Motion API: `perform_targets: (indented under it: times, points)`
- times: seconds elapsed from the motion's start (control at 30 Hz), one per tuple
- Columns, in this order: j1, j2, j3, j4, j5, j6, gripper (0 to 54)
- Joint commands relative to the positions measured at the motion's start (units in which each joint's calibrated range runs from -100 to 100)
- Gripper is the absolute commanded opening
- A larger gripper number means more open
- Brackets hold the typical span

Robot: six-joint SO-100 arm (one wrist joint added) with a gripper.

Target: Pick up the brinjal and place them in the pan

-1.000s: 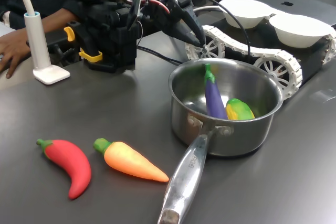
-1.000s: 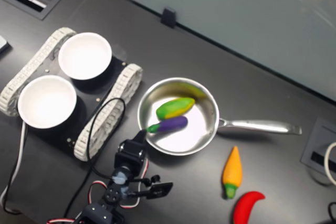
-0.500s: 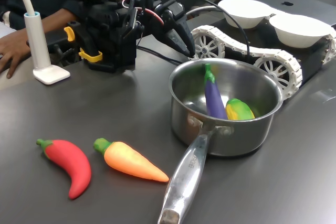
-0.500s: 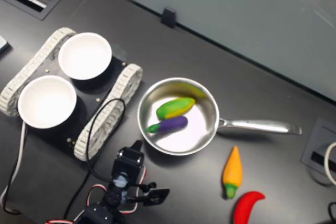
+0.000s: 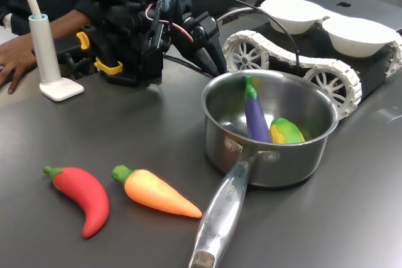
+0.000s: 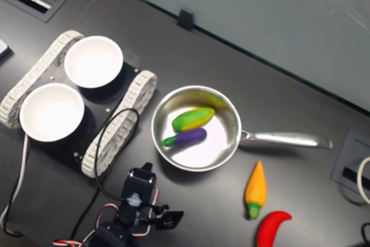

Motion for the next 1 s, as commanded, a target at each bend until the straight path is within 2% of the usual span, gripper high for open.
perform_targets:
  times: [0.0, 0.23, 0.77, 0.97]
  points:
    - [-0.04, -0.75, 0.97, -1.16, 0.34, -0.73, 0.2]
    - [-0.04, -0.75, 5.15, -3.98, 1.03, -0.57, 0.2]
    - [-2.11, -0.75, 5.69, -3.81, 2.78, -0.73, 0.2]
    - [0.76, -0.83, 5.69, -4.15, 0.73, -0.65, 0.2]
